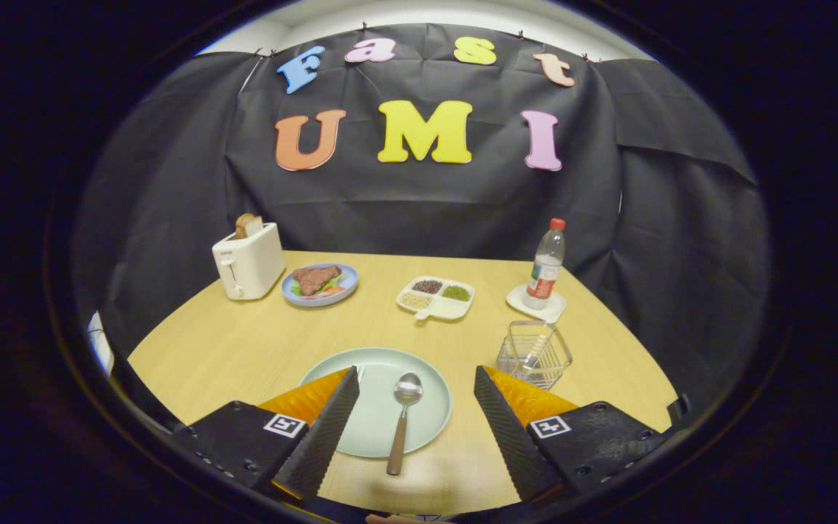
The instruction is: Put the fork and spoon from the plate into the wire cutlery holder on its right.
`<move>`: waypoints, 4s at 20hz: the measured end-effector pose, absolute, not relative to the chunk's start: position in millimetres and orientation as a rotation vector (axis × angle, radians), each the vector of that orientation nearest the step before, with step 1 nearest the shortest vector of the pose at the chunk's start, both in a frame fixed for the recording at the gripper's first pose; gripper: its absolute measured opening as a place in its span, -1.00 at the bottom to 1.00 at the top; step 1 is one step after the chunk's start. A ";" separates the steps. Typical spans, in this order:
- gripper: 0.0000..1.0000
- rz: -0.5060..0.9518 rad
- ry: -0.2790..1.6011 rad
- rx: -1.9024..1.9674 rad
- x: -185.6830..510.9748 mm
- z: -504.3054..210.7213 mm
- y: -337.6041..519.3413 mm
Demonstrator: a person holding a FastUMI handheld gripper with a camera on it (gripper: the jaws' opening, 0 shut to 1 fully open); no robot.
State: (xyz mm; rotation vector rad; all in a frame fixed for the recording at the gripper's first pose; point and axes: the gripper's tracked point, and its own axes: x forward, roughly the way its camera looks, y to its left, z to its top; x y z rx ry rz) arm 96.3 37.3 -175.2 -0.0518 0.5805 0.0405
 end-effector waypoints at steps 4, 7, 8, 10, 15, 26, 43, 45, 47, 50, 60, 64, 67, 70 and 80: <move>0.92 0.029 0.724 -0.032 104.0 -216.5 36.0; 0.91 0.049 0.808 -0.015 108.3 -236.2 43.2; 0.91 0.052 0.834 -0.018 108.6 -242.5 46.4; 0.91 0.060 0.876 -0.017 110.0 -253.1 51.6; 0.92 0.041 1.006 -0.031 114.1 -280.7 48.7; 0.27 0.016 1.147 0.017 115.5 -306.0 51.1; -0.99 0.018 1.112 0.044 115.8 -268.7 45.6; -0.99 0.017 1.077 0.043 118.4 -251.0 41.1; -0.99 0.018 1.053 0.043 119.5 -234.8 34.9; -0.99 -0.007 0.999 0.064 125.6 -207.2 14.4; -0.99 -0.104 0.911 0.108 143.0 -154.8 -85.9; -0.99 -0.130 0.926 0.120 149.3 -160.3 -118.0; -0.99 -0.131 0.949 0.121 154.4 -171.8 -128.8; -0.99 -0.119 0.976 0.134 159.1 -185.4 -130.0; -0.95 -0.113 0.984 0.156 170.4 -198.8 -127.7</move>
